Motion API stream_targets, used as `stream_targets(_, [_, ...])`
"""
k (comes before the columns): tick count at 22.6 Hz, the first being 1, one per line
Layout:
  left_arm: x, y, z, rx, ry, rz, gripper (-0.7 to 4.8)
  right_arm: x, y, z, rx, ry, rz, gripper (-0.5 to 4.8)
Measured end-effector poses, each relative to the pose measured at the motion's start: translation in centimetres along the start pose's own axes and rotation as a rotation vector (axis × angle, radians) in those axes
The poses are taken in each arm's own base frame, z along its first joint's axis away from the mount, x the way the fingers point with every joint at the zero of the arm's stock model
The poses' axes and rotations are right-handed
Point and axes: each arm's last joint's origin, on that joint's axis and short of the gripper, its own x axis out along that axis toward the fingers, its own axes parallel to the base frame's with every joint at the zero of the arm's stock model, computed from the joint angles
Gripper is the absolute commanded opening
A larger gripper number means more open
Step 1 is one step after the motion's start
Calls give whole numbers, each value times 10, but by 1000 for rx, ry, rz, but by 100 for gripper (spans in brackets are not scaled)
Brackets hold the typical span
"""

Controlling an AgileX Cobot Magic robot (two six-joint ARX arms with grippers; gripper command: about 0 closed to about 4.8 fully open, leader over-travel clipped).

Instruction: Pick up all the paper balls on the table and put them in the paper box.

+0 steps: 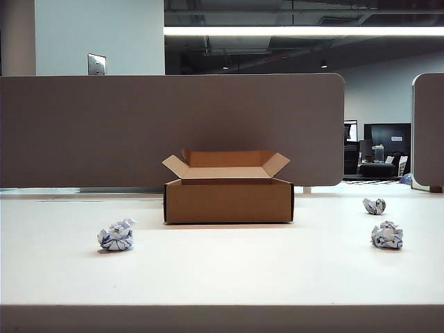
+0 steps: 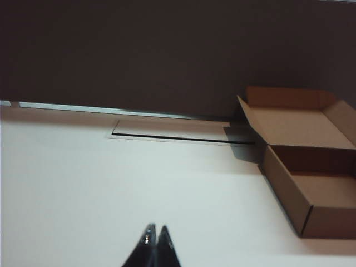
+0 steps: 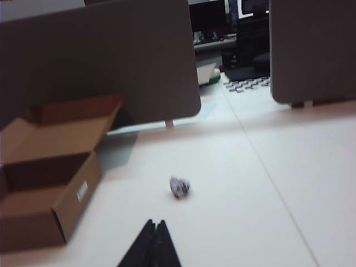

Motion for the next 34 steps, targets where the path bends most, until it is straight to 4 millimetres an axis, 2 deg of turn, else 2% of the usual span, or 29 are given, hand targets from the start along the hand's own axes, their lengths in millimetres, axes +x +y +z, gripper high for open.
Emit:
stream_targets(3, [4, -4, 41, 40, 5, -39, -5, -10, 7, 46, -1, -136, 11, -5])
stream_targets(5, [16, -7, 59, 66, 46, -95, -5, -15, 8, 72, 8, -198, -92, -5])
stream_targets(8, [45, -11, 75, 110, 143, -165, -5, -7, 8, 86, -40, -130, -163, -5])
stream_targets(10, [54, -13, 78, 134, 153, -194, -5, 0, 9, 92, -51, -96, -166, -5])
stream_targets(12, [64, -19, 75, 172, 150, -286, -5, 19, 10, 106, -96, -37, -173, -5])
stream_targets(16, [80, -27, 63, 202, 226, -363, -5, 53, 12, 113, -113, 106, -138, -5])
stream_targets(17, [87, -28, 56, 213, 274, -377, -5, 67, 16, 110, -116, 172, -90, -5])
stream_targets(20, [99, -30, 43, 203, 354, -430, 1, 91, 26, 99, -149, 281, -5, -5])
stream_targets(21, [104, -31, 37, 196, 393, -442, 25, 102, 33, 92, -161, 333, 29, -5])
stream_targets(22, [109, -32, 34, 193, 417, -450, 91, 111, 38, 85, -170, 378, 56, -5])
stream_targets(23, [114, -34, 30, 187, 450, -469, 126, 121, 45, 74, -187, 443, 87, -5])
stream_targets(26, [129, -41, 23, 171, 519, -541, 158, 144, 60, 42, -262, 619, 157, 19])
stream_targets(27, [132, -43, 20, 170, 537, -554, 189, 149, 61, 35, -276, 648, 164, 78])
stream_targets(29, [140, -51, 10, 192, 599, -595, 194, 158, 63, 17, -296, 727, 177, 154])
stream_targets(30, [141, -53, 6, 203, 615, -608, 194, 160, 63, 12, -296, 747, 182, 226])
stream_targets(31, [143, -59, -3, 238, 662, -646, 194, 162, 63, 4, -292, 783, 186, 265])
stream_targets(33, [144, -70, -19, 305, 736, -712, 210, 164, 63, -2, -280, 805, 198, 390])
stream_targets(34, [143, -76, -24, 333, 755, -743, 240, 165, 63, -5, -243, 822, 193, 409])
